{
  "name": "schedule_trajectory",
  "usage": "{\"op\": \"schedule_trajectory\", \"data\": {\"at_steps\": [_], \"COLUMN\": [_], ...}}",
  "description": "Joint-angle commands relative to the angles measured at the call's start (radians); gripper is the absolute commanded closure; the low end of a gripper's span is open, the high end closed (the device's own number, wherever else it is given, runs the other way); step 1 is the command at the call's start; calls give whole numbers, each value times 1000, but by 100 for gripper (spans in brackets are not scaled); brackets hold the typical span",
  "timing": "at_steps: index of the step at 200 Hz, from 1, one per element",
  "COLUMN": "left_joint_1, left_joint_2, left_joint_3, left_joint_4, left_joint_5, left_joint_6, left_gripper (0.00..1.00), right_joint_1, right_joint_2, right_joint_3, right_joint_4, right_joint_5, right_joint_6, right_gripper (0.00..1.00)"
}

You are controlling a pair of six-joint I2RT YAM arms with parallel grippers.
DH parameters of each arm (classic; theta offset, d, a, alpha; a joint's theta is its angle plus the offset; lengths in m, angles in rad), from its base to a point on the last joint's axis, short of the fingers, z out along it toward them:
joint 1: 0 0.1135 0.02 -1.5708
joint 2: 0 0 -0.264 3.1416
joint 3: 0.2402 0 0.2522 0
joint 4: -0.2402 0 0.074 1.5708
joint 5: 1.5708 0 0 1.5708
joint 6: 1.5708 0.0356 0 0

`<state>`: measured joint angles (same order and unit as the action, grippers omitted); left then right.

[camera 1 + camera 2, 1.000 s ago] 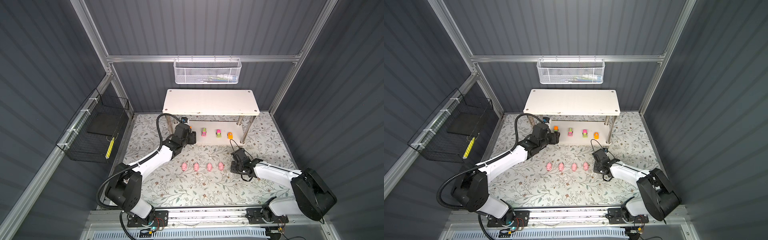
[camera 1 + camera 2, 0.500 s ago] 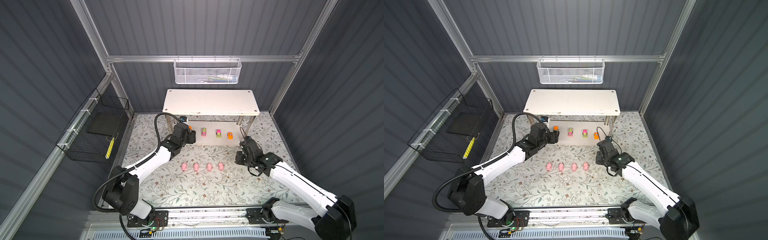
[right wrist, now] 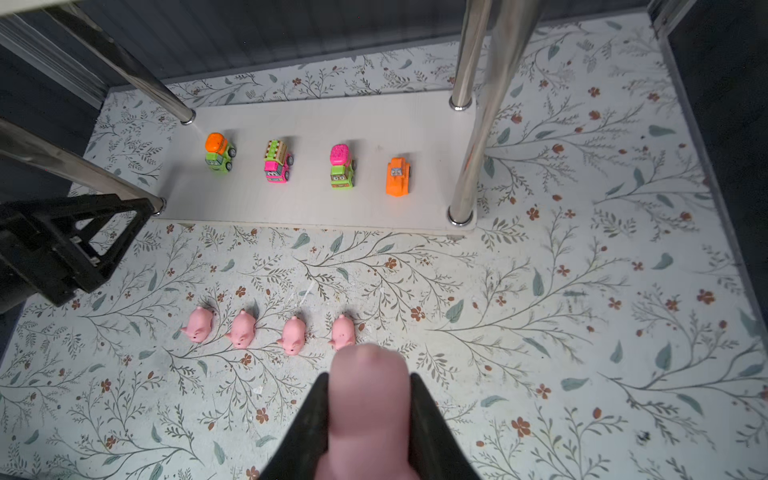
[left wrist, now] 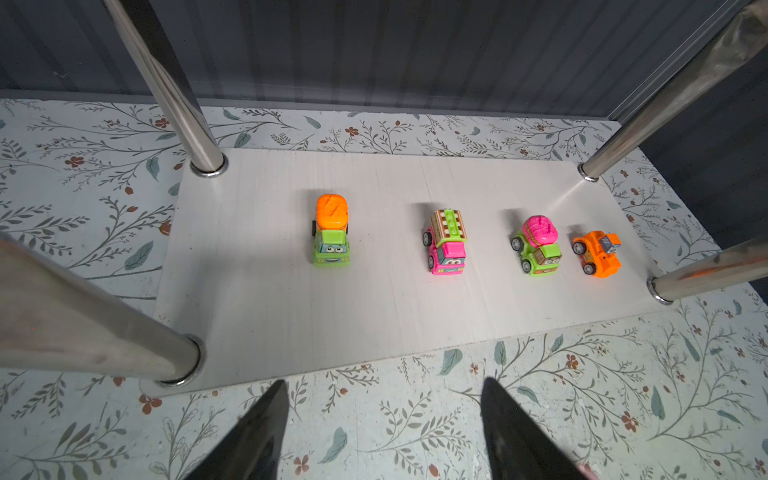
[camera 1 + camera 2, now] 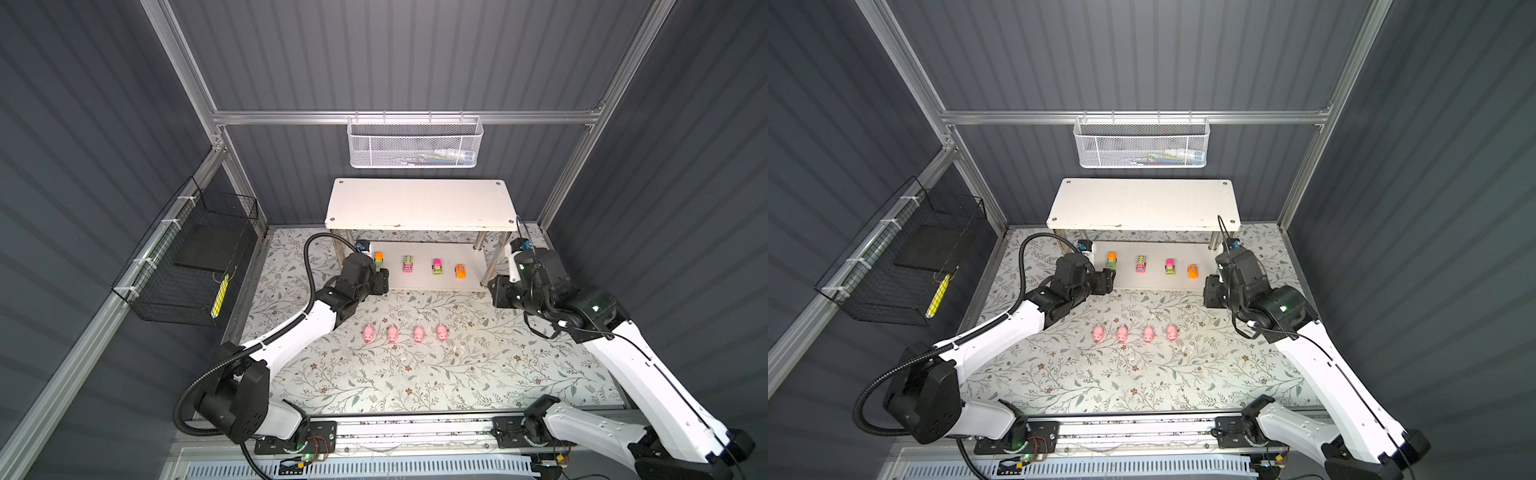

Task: Place and organize the plastic toys onto the shelf
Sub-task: 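Carry the pink pig with the right gripper up over the top shelf, then lower the pig onto the top shelf's far corner and open the right gripper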

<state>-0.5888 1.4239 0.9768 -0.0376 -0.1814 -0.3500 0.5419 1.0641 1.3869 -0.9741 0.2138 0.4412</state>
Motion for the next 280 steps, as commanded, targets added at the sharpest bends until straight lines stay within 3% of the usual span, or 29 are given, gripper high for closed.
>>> {"op": "schedule_trajectory", "data": {"at_steps": [1, 80, 192, 280], "left_joint_1": [-3, -3, -3, -3], "left_joint_2": [-22, -10, -3, -5], "left_joint_3": [-41, -89, -114, -119], "left_joint_4": [2, 51, 90, 90], "left_joint_5": [25, 80, 138, 143], "left_joint_6": [-28, -55, -65, -63], "left_gripper": [27, 27, 27, 27], "right_joint_1": [-5, -137, -252, -277], "right_joint_2": [31, 276, 634, 759], "right_joint_3": [97, 439, 855, 922], "right_joint_4": [-67, -32, -15, -25], "right_joint_5": [25, -2, -77, -91], "right_joint_6": [-67, -223, -305, -298], "right_gripper": [69, 68, 68, 66]}}
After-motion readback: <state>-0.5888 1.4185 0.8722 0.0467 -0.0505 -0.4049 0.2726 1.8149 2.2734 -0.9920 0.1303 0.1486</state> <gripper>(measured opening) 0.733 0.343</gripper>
